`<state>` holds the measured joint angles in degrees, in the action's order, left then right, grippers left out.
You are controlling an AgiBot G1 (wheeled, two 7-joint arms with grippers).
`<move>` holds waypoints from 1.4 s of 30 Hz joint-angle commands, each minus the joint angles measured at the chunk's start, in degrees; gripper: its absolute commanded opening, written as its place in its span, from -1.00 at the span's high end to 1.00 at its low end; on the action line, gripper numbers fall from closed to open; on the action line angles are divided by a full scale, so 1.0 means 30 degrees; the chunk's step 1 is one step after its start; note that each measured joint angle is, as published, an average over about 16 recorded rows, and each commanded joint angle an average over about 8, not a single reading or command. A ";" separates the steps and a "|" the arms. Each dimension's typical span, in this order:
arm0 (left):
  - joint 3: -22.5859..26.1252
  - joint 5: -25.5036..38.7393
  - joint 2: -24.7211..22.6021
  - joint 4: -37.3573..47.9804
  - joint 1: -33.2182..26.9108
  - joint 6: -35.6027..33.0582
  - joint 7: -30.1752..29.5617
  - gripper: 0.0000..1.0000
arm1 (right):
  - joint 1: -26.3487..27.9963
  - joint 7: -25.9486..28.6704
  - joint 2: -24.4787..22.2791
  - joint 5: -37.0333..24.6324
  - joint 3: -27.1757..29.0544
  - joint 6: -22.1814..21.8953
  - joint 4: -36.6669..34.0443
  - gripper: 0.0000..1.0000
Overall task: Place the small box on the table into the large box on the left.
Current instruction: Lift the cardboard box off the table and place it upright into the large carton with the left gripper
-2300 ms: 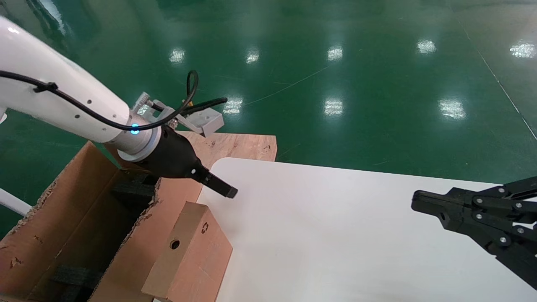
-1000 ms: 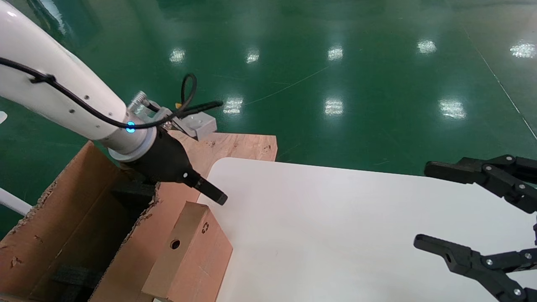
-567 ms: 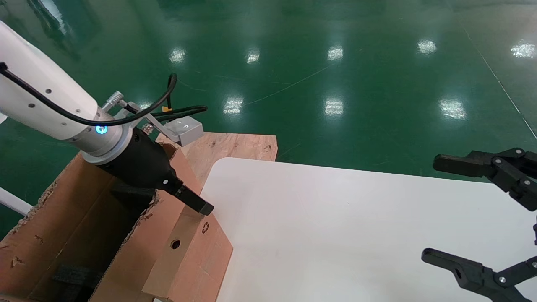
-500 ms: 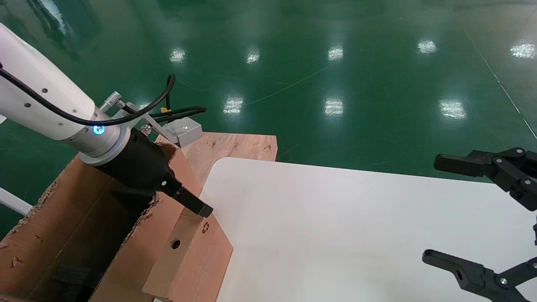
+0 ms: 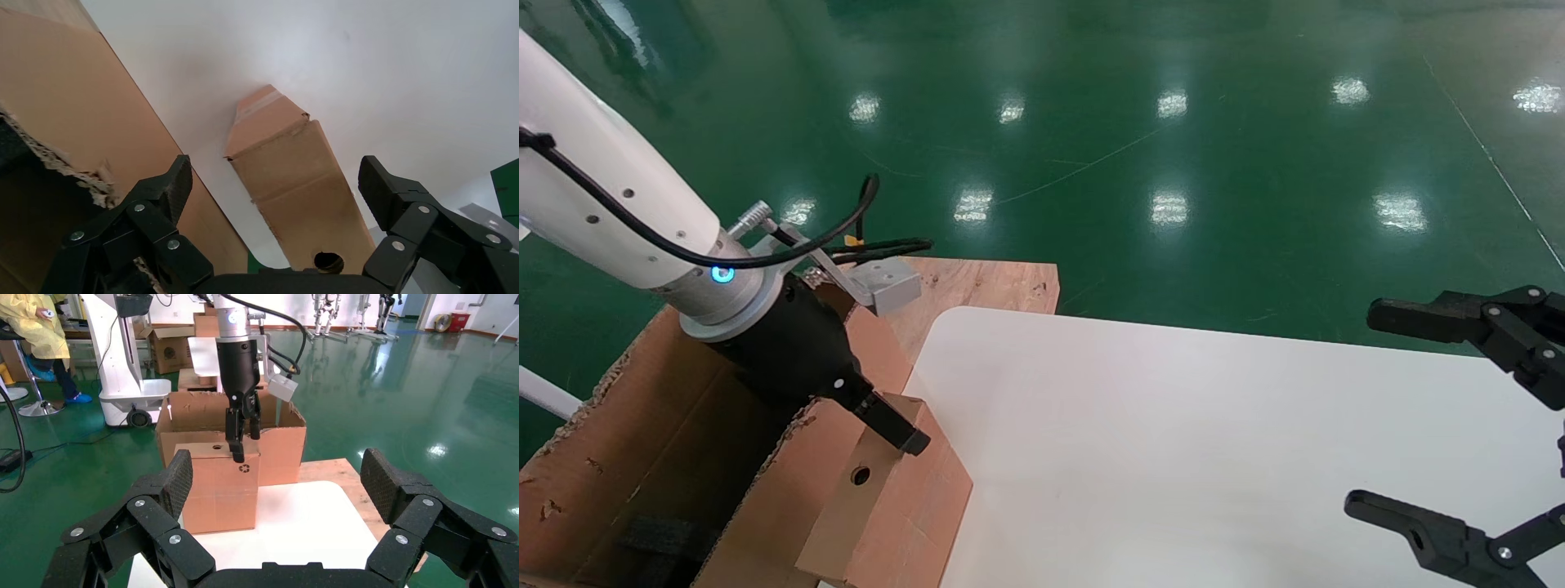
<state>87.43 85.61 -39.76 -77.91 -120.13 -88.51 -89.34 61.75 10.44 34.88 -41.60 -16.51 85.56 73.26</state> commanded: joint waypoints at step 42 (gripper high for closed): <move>0.1947 0.0528 -0.1302 0.0031 0.0711 0.0904 -0.1482 0.10 | 0.0003 -0.0013 -0.0012 0.0020 -0.0023 -0.0017 -0.0004 -1.00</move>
<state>93.29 87.18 -43.67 -77.82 -117.99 -85.80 -93.78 61.75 10.40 34.84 -41.54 -16.58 85.51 73.25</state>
